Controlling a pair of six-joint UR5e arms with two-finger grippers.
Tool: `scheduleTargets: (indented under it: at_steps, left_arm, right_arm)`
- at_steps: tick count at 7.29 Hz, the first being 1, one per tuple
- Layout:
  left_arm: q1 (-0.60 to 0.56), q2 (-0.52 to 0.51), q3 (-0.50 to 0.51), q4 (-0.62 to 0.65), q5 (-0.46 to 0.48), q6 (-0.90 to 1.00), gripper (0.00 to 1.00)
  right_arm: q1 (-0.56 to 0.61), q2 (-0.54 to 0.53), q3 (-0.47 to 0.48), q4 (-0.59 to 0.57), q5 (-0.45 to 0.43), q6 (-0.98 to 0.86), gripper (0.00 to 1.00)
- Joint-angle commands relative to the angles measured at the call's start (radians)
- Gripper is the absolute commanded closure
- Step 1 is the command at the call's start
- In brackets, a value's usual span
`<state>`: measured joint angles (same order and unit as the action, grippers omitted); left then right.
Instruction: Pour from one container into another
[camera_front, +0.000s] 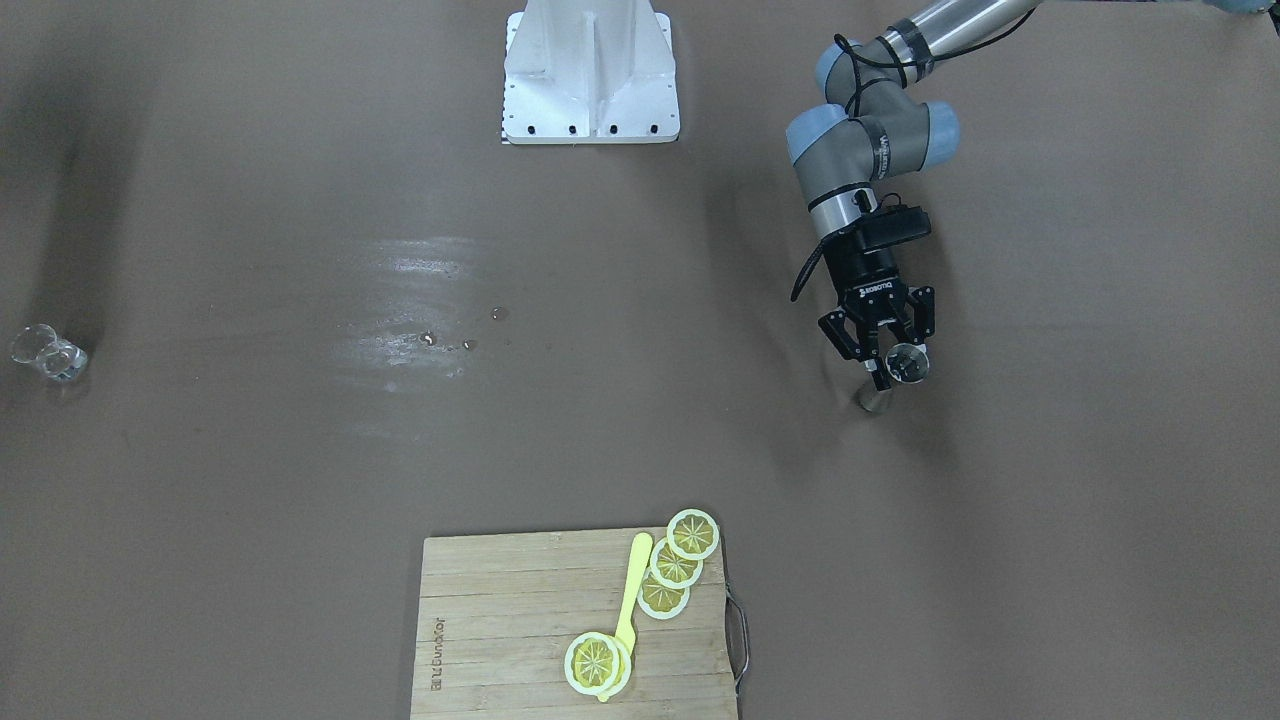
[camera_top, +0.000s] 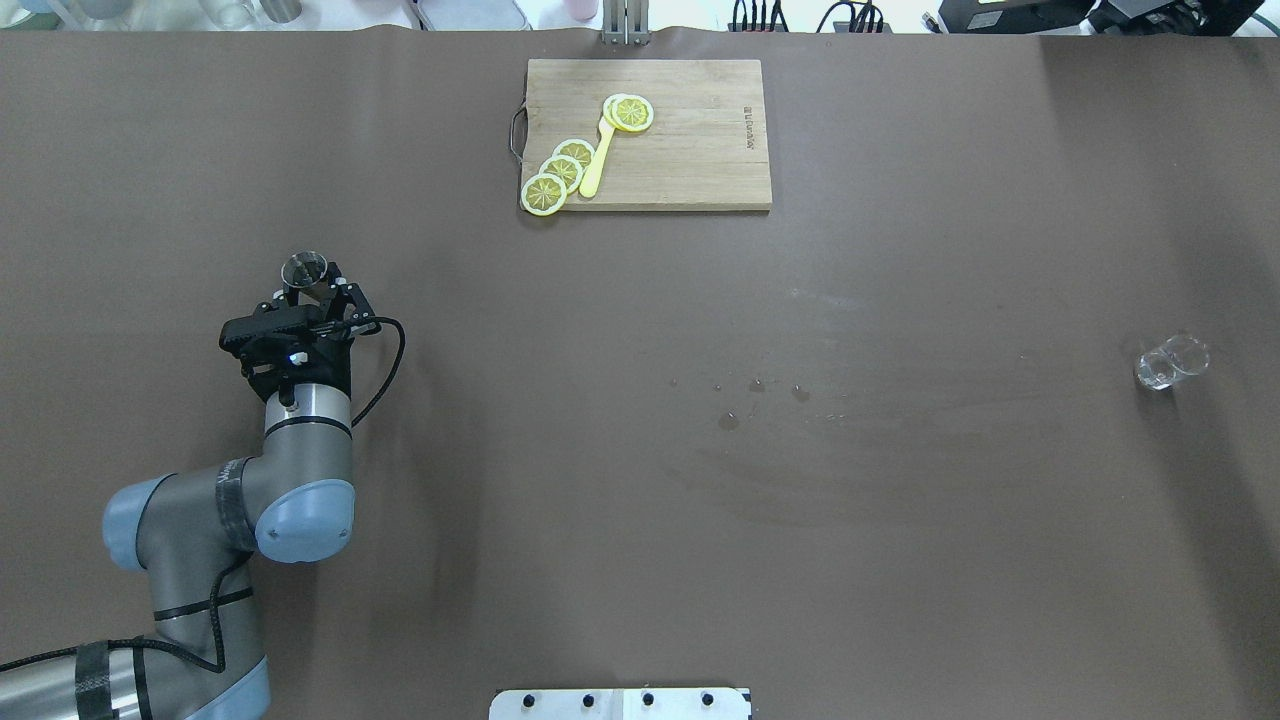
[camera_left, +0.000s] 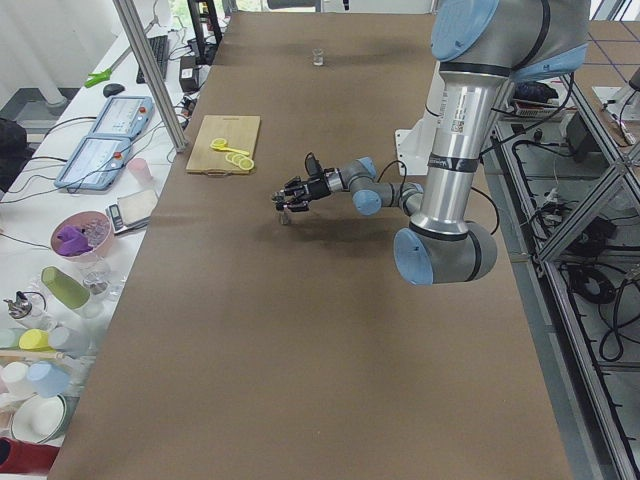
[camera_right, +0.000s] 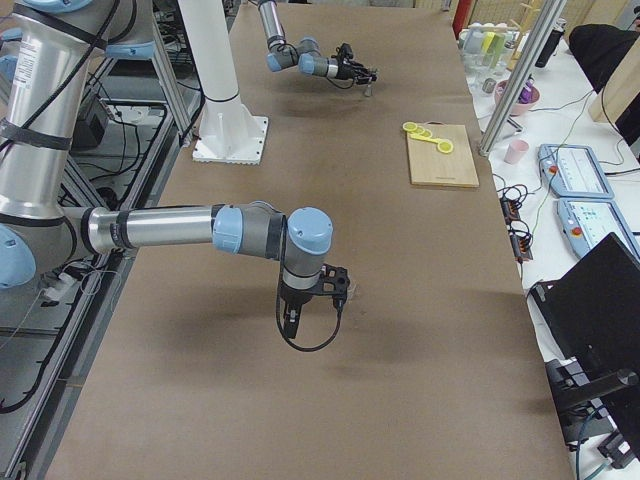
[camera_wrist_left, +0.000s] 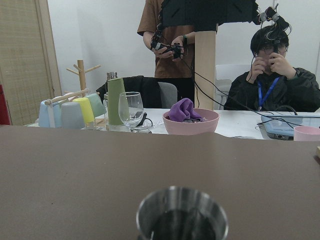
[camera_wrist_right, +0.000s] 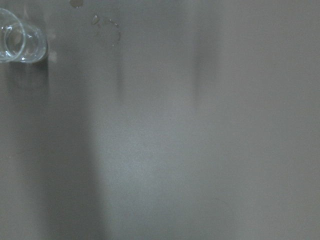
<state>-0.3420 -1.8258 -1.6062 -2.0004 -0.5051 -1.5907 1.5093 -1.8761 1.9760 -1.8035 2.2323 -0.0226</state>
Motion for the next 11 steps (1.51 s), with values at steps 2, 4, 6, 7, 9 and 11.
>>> scheduleTargets:
  at_steps: [2,4,6,7,9,11]
  left_arm:
    - [0.000,-0.003,-0.001,0.000,0.000,0.000,0.40]
    - [-0.002,-0.003,-0.001,0.000,0.002,0.002,0.08]
    - [-0.002,-0.003,-0.011,0.000,0.002,0.003,0.04]
    - [-0.003,-0.003,-0.017,0.000,0.002,0.005,0.04]
    - [-0.020,0.003,-0.044,0.000,-0.004,0.029,0.04]
    - [-0.052,0.011,-0.080,0.000,-0.012,0.081,0.04]
  right_arm:
    - [0.067,-0.005,0.001,0.004,0.010,0.001,0.00]
    - [0.072,-0.003,-0.002,0.024,0.029,0.004,0.00]
    - [0.072,0.008,-0.003,0.047,0.024,0.001,0.00]
    - [0.072,0.014,-0.002,0.052,0.029,0.007,0.00]
    - [0.072,0.014,0.000,0.052,0.029,0.003,0.00]
    - [0.072,0.015,0.023,0.052,0.038,0.003,0.00]
